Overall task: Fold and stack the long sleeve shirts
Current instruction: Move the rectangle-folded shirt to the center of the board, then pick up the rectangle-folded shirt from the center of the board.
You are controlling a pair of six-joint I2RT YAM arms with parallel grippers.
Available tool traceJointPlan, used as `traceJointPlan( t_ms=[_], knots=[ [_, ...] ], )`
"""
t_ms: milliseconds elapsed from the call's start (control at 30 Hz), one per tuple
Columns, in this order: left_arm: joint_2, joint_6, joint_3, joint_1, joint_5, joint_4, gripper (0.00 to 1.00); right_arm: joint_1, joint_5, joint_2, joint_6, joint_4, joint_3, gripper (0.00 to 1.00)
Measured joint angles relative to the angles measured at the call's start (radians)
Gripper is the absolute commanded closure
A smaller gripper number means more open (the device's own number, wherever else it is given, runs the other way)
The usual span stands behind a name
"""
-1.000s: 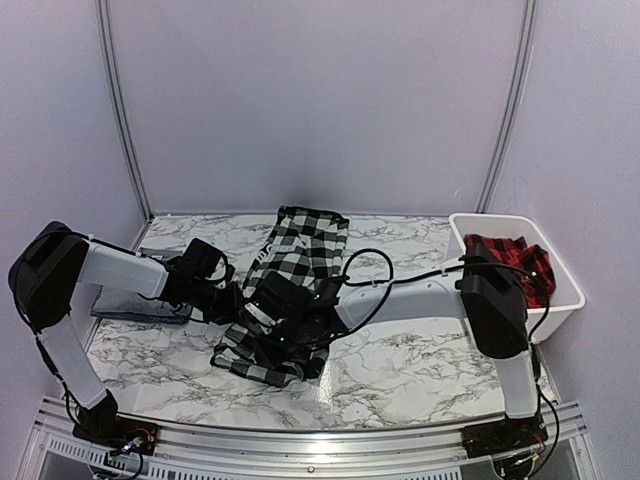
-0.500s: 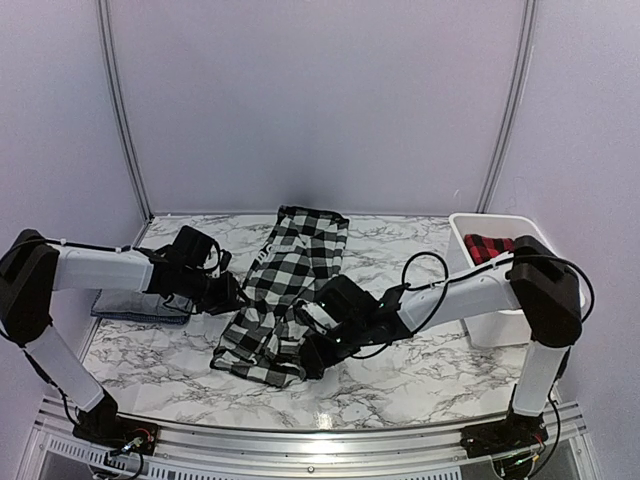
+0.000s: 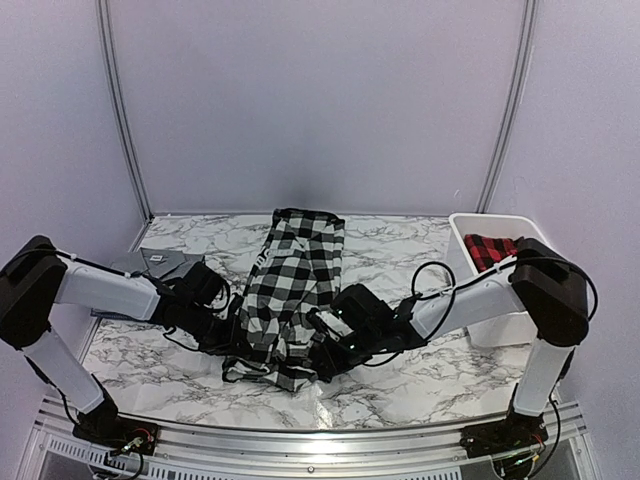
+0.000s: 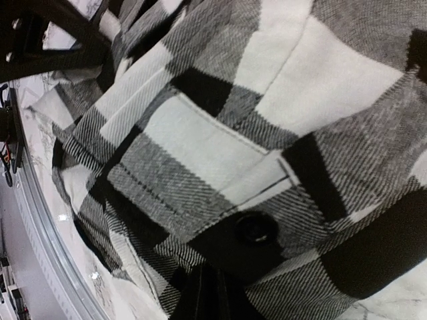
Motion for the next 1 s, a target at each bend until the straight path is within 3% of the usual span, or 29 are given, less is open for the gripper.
traceJointPlan(
  t_ms=[167, 400, 633, 1000],
  knots=[
    [0.001, -0.050, -0.004, -0.076, 0.002, 0.021, 0.81, -0.039, 0.025, -0.053, -0.003, -0.034, -0.043, 0.88],
    [-0.064, -0.092, -0.005, -0.089, -0.011, -0.015, 0.72, -0.021, 0.061, -0.158, -0.009, -0.125, -0.065, 0.84],
    [-0.187, -0.092, -0.006, -0.089, -0.011, -0.037, 0.78, 0.030, 0.073, -0.197, -0.009, -0.145, -0.028, 0.86],
    [-0.151, -0.067, -0.145, -0.126, 0.064, -0.035, 0.79, 0.056, 0.050, -0.081, 0.022, -0.096, -0.044, 0.84]
  ],
)
